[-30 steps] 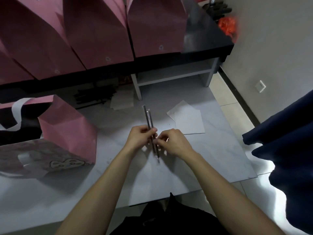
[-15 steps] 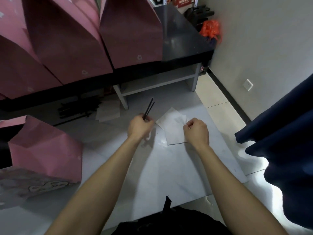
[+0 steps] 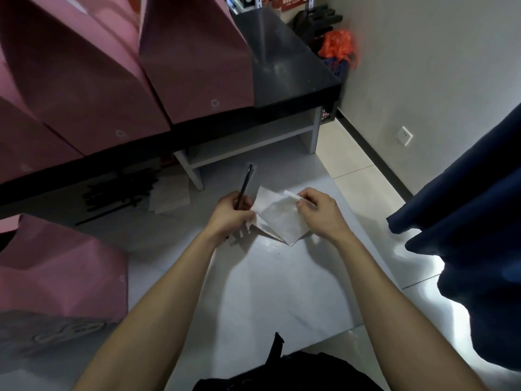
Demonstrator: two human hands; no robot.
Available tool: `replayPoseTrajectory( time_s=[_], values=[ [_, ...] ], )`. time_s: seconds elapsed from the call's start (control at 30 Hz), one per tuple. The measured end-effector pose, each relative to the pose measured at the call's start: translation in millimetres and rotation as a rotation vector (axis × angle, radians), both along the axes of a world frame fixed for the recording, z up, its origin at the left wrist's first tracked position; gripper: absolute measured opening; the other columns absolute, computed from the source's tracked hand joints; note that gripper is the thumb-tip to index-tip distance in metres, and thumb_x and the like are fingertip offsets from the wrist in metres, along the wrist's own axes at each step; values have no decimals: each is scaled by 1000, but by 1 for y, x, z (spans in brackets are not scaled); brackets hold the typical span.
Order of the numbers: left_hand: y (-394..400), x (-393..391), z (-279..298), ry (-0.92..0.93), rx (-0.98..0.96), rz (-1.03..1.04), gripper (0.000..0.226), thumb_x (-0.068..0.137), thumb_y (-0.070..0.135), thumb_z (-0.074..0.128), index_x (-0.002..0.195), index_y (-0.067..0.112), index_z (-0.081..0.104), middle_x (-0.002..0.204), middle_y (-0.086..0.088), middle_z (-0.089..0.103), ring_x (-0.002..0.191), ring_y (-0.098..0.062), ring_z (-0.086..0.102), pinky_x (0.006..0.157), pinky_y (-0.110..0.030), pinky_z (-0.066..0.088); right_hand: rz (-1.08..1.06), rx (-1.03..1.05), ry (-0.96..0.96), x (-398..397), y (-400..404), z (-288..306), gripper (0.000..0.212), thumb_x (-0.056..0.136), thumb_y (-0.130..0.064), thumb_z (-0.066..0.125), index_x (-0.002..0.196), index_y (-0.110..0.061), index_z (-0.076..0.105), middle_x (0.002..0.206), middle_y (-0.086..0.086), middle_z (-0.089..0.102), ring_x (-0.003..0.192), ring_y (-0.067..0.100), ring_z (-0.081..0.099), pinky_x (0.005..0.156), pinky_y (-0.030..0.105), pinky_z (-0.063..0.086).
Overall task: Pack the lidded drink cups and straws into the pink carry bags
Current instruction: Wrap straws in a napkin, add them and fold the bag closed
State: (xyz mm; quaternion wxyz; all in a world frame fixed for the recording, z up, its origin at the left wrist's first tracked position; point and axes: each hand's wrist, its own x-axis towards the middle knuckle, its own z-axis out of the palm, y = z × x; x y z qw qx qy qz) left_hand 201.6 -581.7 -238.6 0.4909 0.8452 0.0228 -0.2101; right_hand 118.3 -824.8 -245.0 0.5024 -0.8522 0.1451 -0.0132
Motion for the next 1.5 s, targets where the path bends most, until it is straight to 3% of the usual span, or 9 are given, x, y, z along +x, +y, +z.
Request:
replayPoseTrajectory(
  time_s=[0.13,0.23,0.37,0.53,0.73,0.83,0.97,1.1,1.5],
  values=[
    [9,-11,8,62,-205,33,28,94,-2,66,117,12,74,74,11,72,54,-5,60,49,-18,43,-53,158,34,16,18,-1,11,96,-19,67,100,-23,76,107,-5,74,101,15,68,89,33,54],
    [17,-16,11,100,-287,0,13,102,19,67,107,15,79,62,9,54,52,-10,44,48,-22,31,-21,135,108,25,30,-3,12,94,-23,68,101,-24,78,105,-6,77,99,19,71,85,35,57],
    [19,-24,15,49,-212,7,31,91,31,90,116,15,79,87,4,75,73,-11,70,62,-18,53,8,89,86,27,40,-3,9,95,-26,70,103,-28,74,103,-10,75,101,20,71,80,32,55],
    [36,-24,27,-72,-139,25,26,90,13,89,114,17,80,102,2,81,81,-1,75,72,-15,57,77,288,97,19,45,4,52,83,-48,86,127,-37,61,113,-12,75,101,8,73,72,23,60],
    [80,-34,66,-169,-199,132,28,97,26,84,122,18,75,111,2,79,97,-7,74,81,-17,58,273,230,32,29,79,32,19,97,-38,78,112,-27,77,104,-10,81,96,15,77,93,52,63],
    [107,-41,80,-158,-220,312,28,110,44,62,125,20,61,108,4,72,72,-4,62,63,-21,47,268,205,-35,37,110,51,12,101,-34,73,111,-28,73,103,-10,80,95,13,77,87,48,63],
    [140,-49,93,-226,-274,434,27,118,31,45,98,18,57,86,-2,62,63,-12,52,52,-24,42,263,180,-130,39,158,78,13,105,-34,70,114,-25,73,96,-7,79,86,14,76,79,47,63],
    [155,-55,111,-323,-375,439,32,115,35,54,93,25,75,79,5,68,78,-12,64,75,-26,53,324,183,-178,31,203,108,25,107,-35,68,102,-14,79,89,11,78,87,35,74,79,59,60],
    [233,-71,207,-525,-538,353,19,105,29,75,103,10,77,77,-5,71,63,-12,60,57,-28,48,449,10,-401,7,308,215,16,102,-32,76,101,-18,83,82,4,78,78,29,75,69,54,59]
  ],
)
